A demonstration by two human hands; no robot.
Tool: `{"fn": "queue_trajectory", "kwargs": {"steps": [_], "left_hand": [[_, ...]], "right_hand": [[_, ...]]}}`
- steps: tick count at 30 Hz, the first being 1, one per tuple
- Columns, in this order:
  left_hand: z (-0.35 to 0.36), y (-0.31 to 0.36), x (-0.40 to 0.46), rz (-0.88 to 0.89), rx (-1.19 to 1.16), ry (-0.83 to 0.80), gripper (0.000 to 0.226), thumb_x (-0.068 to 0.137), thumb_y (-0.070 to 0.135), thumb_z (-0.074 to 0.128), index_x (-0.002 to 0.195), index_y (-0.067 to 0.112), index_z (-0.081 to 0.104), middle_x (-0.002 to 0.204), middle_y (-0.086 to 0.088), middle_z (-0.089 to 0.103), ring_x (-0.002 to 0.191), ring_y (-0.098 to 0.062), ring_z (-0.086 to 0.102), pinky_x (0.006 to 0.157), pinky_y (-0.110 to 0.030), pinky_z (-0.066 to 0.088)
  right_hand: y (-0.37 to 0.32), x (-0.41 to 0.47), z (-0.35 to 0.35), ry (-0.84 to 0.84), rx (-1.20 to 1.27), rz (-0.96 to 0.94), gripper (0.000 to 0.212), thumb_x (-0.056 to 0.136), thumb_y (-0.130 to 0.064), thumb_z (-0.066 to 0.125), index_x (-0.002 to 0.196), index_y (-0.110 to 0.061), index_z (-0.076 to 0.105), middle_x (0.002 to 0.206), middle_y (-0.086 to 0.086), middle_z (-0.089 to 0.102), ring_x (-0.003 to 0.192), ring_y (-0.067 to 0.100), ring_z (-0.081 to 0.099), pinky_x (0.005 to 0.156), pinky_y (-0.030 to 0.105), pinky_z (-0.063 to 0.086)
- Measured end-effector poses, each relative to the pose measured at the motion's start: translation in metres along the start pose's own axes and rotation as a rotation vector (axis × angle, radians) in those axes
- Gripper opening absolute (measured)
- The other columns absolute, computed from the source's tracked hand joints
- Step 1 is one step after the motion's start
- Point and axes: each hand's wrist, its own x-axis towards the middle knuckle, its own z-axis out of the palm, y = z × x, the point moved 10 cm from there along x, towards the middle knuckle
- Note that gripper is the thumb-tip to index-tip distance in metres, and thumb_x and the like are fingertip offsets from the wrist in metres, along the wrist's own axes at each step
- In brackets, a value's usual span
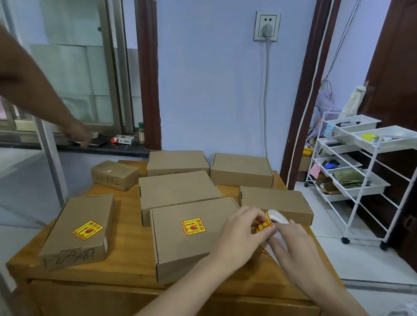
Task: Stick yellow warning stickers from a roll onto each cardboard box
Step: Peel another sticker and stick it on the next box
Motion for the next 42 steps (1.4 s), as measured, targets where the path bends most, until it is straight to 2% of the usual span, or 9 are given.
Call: {"fn": "queue_trajectory", "kwargs": {"steps": [7,12,15,18,24,29,32,38,42], "left_hand": [[-0.004,-0.002,-0.001,0.002,-0.027,0.003,0.02,0.09,0.034,0.068,0.104,0.021,0.072,0.101,0.009,0.063,0.096,-0.006,0.06,0.088,-0.029,0.055],[-0.004,-0.006,-0.001,-0.027,-0.054,-0.028,0.02,0.091,0.037,0.066,0.107,0.026,0.072,0.103,0.012,0.065,0.098,-0.006,0.06,0.087,-0.026,0.054],[-0.004,-0.006,-0.001,-0.021,-0.042,-0.027,0.019,0.092,0.036,0.065,0.108,0.027,0.071,0.104,0.011,0.065,0.097,-0.005,0.06,0.087,-0.025,0.055],[-0.003,-0.004,-0.001,-0.007,-0.023,-0.028,0.018,0.093,0.035,0.063,0.107,0.027,0.071,0.103,0.011,0.065,0.096,-0.004,0.06,0.086,-0.023,0.053],[-0.003,-0.003,0.0,-0.002,0.035,0.026,0.017,0.097,0.027,0.055,0.102,0.022,0.071,0.094,0.009,0.067,0.089,-0.006,0.06,0.079,-0.021,0.052],[-0.014,-0.012,0.004,-0.05,0.081,0.072,0.013,0.096,0.021,0.054,0.09,0.019,0.066,0.081,0.005,0.065,0.078,-0.01,0.061,0.071,-0.031,0.055],[-0.031,-0.031,0.009,-0.139,0.127,0.127,0.015,0.095,0.018,0.054,0.085,0.016,0.065,0.077,0.004,0.065,0.074,-0.012,0.061,0.069,-0.036,0.054],[-0.067,-0.057,0.015,-0.228,0.158,0.241,0.017,0.099,0.02,0.053,0.093,0.013,0.068,0.086,0.0,0.069,0.082,-0.014,0.063,0.074,-0.037,0.056],[-0.067,-0.053,0.02,-0.191,0.156,0.249,0.018,0.1,0.021,0.053,0.098,0.017,0.07,0.087,0.006,0.067,0.078,-0.003,0.057,0.074,-0.027,0.052]], "right_hand": [[-0.012,-0.001,-0.006,0.048,-0.073,-0.082,0.018,0.096,-0.028,0.048,0.11,-0.031,0.059,0.112,-0.006,0.065,0.118,0.02,0.052,0.113,0.035,0.03],[-0.021,-0.005,-0.015,0.077,-0.03,-0.105,0.024,0.097,-0.026,0.048,0.117,-0.025,0.061,0.118,-0.008,0.06,0.118,-0.001,0.037,0.114,0.028,0.017],[-0.018,-0.006,-0.013,0.055,-0.032,-0.07,0.026,0.097,-0.028,0.047,0.12,-0.026,0.06,0.127,-0.004,0.059,0.133,0.012,0.037,0.112,0.028,0.019],[-0.021,-0.006,-0.015,0.062,-0.038,-0.086,0.023,0.097,-0.024,0.047,0.115,-0.023,0.062,0.116,-0.001,0.065,0.122,0.013,0.046,0.114,0.026,0.017],[-0.022,-0.006,-0.019,0.091,-0.041,-0.075,0.019,0.097,-0.023,0.047,0.098,-0.018,0.065,0.099,0.001,0.067,0.101,0.014,0.054,0.108,0.025,0.029],[-0.012,-0.006,-0.02,0.095,-0.018,-0.031,0.023,0.097,-0.022,0.049,0.114,-0.016,0.063,0.109,-0.005,0.062,0.114,0.011,0.048,0.115,0.032,0.025],[0.006,-0.009,-0.02,0.07,-0.017,0.058,0.032,0.098,-0.026,0.047,0.126,-0.016,0.057,0.126,0.002,0.059,0.134,0.022,0.037,0.111,0.034,0.026],[0.028,-0.008,-0.023,0.106,-0.061,0.111,0.034,0.096,-0.027,0.051,0.126,-0.012,0.057,0.115,0.005,0.063,0.116,0.025,0.051,0.097,0.036,0.042],[0.035,-0.006,-0.021,0.117,-0.085,0.117,0.032,0.096,-0.023,0.05,0.123,-0.011,0.059,0.112,0.006,0.064,0.112,0.023,0.052,0.095,0.035,0.042]]}}
